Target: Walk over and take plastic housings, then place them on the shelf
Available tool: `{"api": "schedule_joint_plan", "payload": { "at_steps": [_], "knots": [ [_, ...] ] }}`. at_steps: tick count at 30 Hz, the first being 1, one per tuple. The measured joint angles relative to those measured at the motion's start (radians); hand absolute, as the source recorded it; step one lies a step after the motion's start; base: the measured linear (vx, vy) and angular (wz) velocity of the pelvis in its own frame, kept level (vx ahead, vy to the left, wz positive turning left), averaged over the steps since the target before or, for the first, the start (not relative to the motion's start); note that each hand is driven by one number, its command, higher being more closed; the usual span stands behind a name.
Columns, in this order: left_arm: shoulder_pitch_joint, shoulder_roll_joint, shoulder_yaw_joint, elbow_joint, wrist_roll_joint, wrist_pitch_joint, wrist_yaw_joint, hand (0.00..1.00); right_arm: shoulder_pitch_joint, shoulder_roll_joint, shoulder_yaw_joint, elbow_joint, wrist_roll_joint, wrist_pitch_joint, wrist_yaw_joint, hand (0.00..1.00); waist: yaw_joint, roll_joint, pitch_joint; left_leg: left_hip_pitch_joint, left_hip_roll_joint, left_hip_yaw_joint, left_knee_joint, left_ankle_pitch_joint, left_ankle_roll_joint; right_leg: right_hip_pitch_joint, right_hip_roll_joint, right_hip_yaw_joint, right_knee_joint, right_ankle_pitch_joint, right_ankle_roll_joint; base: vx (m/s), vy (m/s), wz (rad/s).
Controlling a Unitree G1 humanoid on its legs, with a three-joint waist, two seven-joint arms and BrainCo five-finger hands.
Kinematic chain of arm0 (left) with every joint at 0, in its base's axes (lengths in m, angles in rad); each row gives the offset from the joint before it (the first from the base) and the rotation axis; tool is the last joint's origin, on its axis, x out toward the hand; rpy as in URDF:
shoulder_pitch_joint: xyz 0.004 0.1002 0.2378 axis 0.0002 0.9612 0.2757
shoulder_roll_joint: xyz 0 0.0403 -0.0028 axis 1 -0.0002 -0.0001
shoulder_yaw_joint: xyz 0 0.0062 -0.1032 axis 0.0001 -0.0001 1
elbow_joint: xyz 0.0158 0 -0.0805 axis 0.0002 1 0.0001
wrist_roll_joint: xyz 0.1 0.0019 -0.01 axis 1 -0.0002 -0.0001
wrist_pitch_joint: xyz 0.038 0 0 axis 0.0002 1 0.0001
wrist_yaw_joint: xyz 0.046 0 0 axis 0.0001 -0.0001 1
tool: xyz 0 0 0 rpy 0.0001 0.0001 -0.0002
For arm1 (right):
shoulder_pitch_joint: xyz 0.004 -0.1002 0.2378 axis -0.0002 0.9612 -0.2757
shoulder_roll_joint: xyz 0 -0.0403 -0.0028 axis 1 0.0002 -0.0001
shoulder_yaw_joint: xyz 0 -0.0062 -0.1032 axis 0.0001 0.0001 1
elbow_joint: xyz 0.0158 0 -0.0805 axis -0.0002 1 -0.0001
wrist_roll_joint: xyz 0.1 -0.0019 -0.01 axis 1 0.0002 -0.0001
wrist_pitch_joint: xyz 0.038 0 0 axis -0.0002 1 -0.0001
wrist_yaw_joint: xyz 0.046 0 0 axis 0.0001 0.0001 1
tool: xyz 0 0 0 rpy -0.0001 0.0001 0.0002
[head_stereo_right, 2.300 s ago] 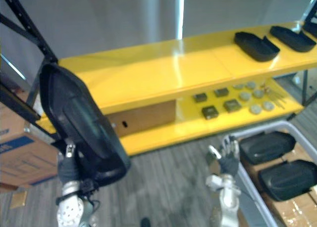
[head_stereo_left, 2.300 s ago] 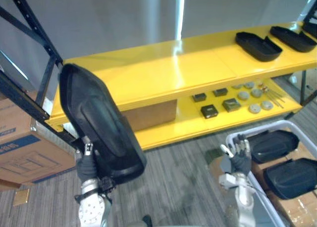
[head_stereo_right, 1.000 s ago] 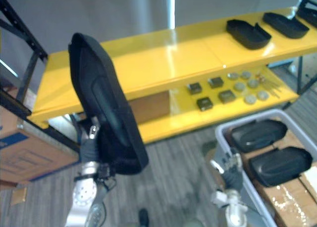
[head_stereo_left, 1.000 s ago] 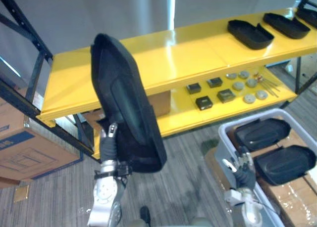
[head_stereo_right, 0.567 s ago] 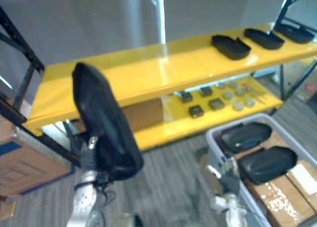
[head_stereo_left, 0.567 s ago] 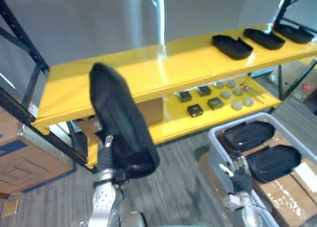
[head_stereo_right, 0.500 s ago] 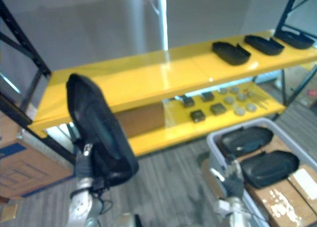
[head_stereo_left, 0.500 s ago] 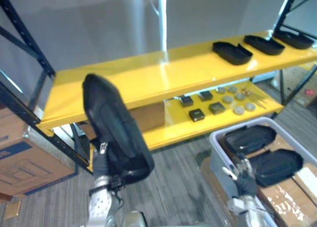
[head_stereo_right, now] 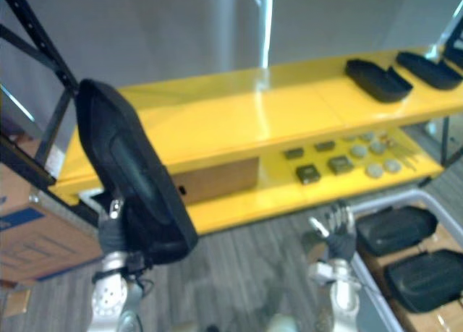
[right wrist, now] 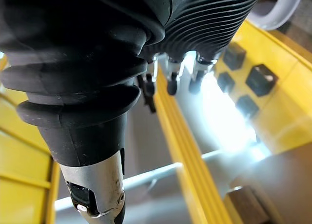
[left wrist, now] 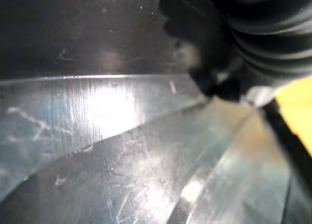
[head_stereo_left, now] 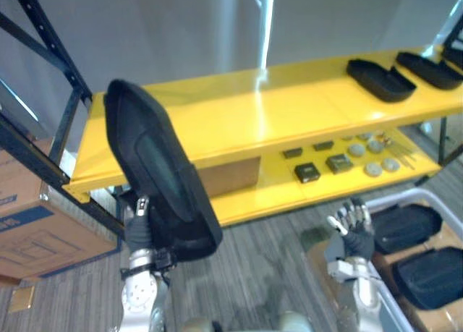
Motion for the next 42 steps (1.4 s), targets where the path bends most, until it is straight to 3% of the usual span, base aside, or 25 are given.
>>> {"api": "schedule_joint_plan", "payload": {
  "at_steps": [2, 4, 5, 6, 7, 10, 14, 16, 17, 18, 20, 21, 23, 25, 26, 27, 31, 40, 42],
  "knots": [
    [-0.037, 0.003, 0.007, 0.0, 0.0, 0.0, 0.0, 1.0, 0.012, 0.0, -0.002, -0.019, 0.002, 0.003, 0.0, 0.0, -0.009, 0.002, 0.002, 0.016, 0.025, -0.007, -0.007, -0.001, -0.003, -0.044, 0.021, 0.007, -0.107, 0.016, 0.019, 0.22, -0.07, 0.14],
    [-0.043, 0.009, 0.009, 0.001, 0.017, 0.0, 0.002, 1.0, 0.026, 0.008, 0.0, -0.022, 0.001, 0.004, 0.011, 0.0, -0.013, -0.006, 0.002, 0.066, 0.049, -0.002, -0.009, -0.022, -0.038, -0.054, 0.038, 0.013, -0.259, 0.139, 0.019, 0.32, -0.189, -0.07],
    [-0.036, 0.026, 0.009, -0.005, 0.043, 0.0, 0.009, 1.0, 0.043, 0.021, 0.014, -0.035, 0.001, 0.004, 0.018, 0.0, -0.011, -0.043, -0.008, 0.1, 0.047, 0.013, -0.009, -0.054, -0.09, -0.051, 0.032, 0.025, -0.323, 0.364, 0.003, 0.34, -0.269, -0.19],
    [-0.031, 0.026, 0.002, 0.002, 0.052, 0.001, 0.011, 1.0, 0.048, 0.017, 0.029, -0.042, 0.001, 0.005, 0.022, 0.0, -0.011, -0.029, -0.007, 0.12, 0.067, 0.015, -0.011, -0.086, -0.12, -0.038, 0.044, 0.028, -0.308, 0.305, 0.047, 0.33, -0.283, -0.31],
    [-0.021, 0.012, -0.017, 0.002, 0.055, 0.006, 0.014, 1.0, 0.044, 0.015, 0.034, -0.047, -0.001, 0.011, 0.023, 0.0, -0.011, -0.006, -0.013, 0.12, 0.104, 0.035, -0.011, -0.094, -0.125, -0.037, 0.08, 0.027, -0.33, 0.297, 0.04, 0.18, -0.178, -0.23],
    [-0.026, -0.029, -0.085, -0.004, 0.085, 0.013, 0.011, 1.0, 0.043, 0.012, 0.043, -0.087, -0.027, 0.031, 0.025, 0.0, -0.012, 0.028, -0.019, 0.116, 0.141, 0.07, -0.047, -0.07, -0.146, -0.034, 0.123, 0.006, -0.379, 0.291, 0.029, 0.17, -0.152, -0.06],
    [-0.023, -0.031, -0.079, -0.005, 0.083, 0.016, 0.039, 1.0, 0.043, 0.013, 0.045, -0.11, -0.075, 0.031, 0.003, 0.0, -0.006, 0.027, -0.021, 0.13, 0.149, 0.076, -0.035, -0.032, -0.139, 0.0, 0.133, 0.002, -0.414, 0.279, 0.014, 0.07, -0.075, -0.01],
    [-0.022, -0.027, -0.072, -0.004, 0.084, 0.016, 0.071, 1.0, 0.044, 0.014, 0.042, -0.11, -0.107, 0.031, -0.054, 0.0, 0.002, 0.021, -0.024, 0.088, 0.152, 0.072, 0.071, -0.018, -0.117, 0.023, 0.132, 0.001, -0.446, 0.275, 0.011, 0.03, -0.098, 0.0],
    [-0.021, -0.027, -0.067, -0.004, 0.084, 0.016, 0.09, 1.0, 0.046, 0.015, 0.033, -0.11, -0.114, 0.03, -0.09, 0.0, 0.009, 0.019, -0.023, 0.027, 0.173, 0.068, 0.213, 0.003, -0.08, 0.049, 0.131, 0.002, -0.478, 0.274, 0.013, 0.05, -0.116, -0.04],
    [-0.02, -0.026, -0.062, -0.004, 0.081, 0.016, 0.106, 1.0, 0.05, 0.016, 0.017, -0.111, -0.133, 0.029, -0.134, 0.0, 0.015, 0.022, -0.02, -0.038, 0.201, 0.066, 0.363, 0.046, -0.015, 0.083, 0.136, 0.002, -0.509, 0.272, 0.009, 0.07, -0.107, -0.05],
    [-0.019, -0.03, -0.04, 0.0, 0.078, 0.016, 0.122, 1.0, 0.055, 0.015, -0.029, -0.111, -0.153, 0.02, -0.177, 0.0, 0.015, 0.027, -0.013, -0.101, 0.24, 0.063, 0.517, 0.089, -0.013, 0.146, 0.14, 0.006, -0.548, 0.27, -0.004, 0.15, -0.028, -0.01],
    [-0.017, -0.032, -0.04, 0.001, 0.077, 0.016, 0.122, 1.0, 0.051, 0.015, -0.068, -0.111, -0.153, 0.013, -0.203, 0.0, 0.013, 0.038, -0.02, -0.108, 0.233, 0.07, 0.48, 0.017, -0.023, 0.165, 0.135, 0.006, -0.558, 0.266, -0.01, 0.18, 0.013, 0.03],
    [-0.02, -0.03, -0.04, 0.0, 0.079, 0.013, 0.118, 1.0, 0.041, 0.001, -0.109, -0.111, -0.153, -0.002, -0.226, 0.0, 0.005, 0.038, -0.021, -0.133, 0.176, 0.071, 0.344, -0.043, -0.024, 0.171, 0.105, 0.011, -0.564, 0.267, -0.011, 0.13, 0.045, -0.04],
    [-0.02, -0.033, -0.04, 0.0, 0.079, 0.013, 0.119, 1.0, 0.039, -0.024, -0.118, -0.106, -0.153, -0.002, -0.23, 0.0, 0.004, 0.04, -0.022, -0.127, 0.128, 0.055, 0.136, -0.008, -0.053, 0.169, 0.082, 0.017, -0.565, 0.264, 0.003, 0.07, 0.107, -0.16],
    [-0.02, -0.038, -0.041, -0.001, 0.08, 0.013, 0.119, 1.0, 0.039, -0.032, -0.118, -0.102, -0.15, -0.001, -0.23, 0.0, 0.003, 0.049, -0.026, -0.121, 0.115, 0.042, 0.039, 0.054, -0.058, 0.167, 0.082, 0.021, -0.565, 0.264, 0.024, 0.08, 0.171, -0.38],
    [-0.015, -0.046, -0.038, 0.0, 0.079, 0.014, 0.119, 1.0, 0.033, -0.035, -0.117, -0.085, -0.148, 0.002, -0.231, 0.0, 0.011, 0.05, -0.032, -0.09, 0.108, 0.053, -0.013, 0.098, -0.106, 0.173, 0.082, 0.047, -0.572, 0.267, 0.039, 0.11, 0.169, -0.42],
    [-0.011, -0.035, -0.048, -0.008, 0.081, 0.024, 0.117, 1.0, 0.056, 0.063, -0.106, -0.084, -0.108, 0.001, -0.24, 0.0, -0.01, -0.02, -0.053, -0.055, 0.037, 0.075, -0.103, 0.114, -0.084, 0.179, 0.026, 0.057, -0.598, 0.287, 0.069, 0.16, 0.142, -0.04],
    [-0.008, -0.037, -0.081, -0.022, 0.127, 0.066, 0.103, 1.0, 0.093, 0.099, -0.034, -0.075, -0.11, 0.005, -0.246, 0.0, -0.012, -0.014, -0.057, 0.0, 0.03, 0.099, -0.169, 0.119, -0.092, 0.19, 0.029, 0.053, -0.592, 0.273, 0.058, 0.04, 0.017, -0.06],
    [-0.023, -0.029, -0.091, -0.022, 0.129, 0.098, 0.088, 1.0, 0.103, 0.098, -0.026, -0.075, -0.11, 0.016, -0.24, 0.0, -0.021, -0.009, -0.061, 0.012, 0.032, 0.109, -0.179, 0.121, -0.095, 0.188, 0.034, 0.063, -0.588, 0.269, 0.057, -0.03, -0.027, -0.16]
  ]
}}
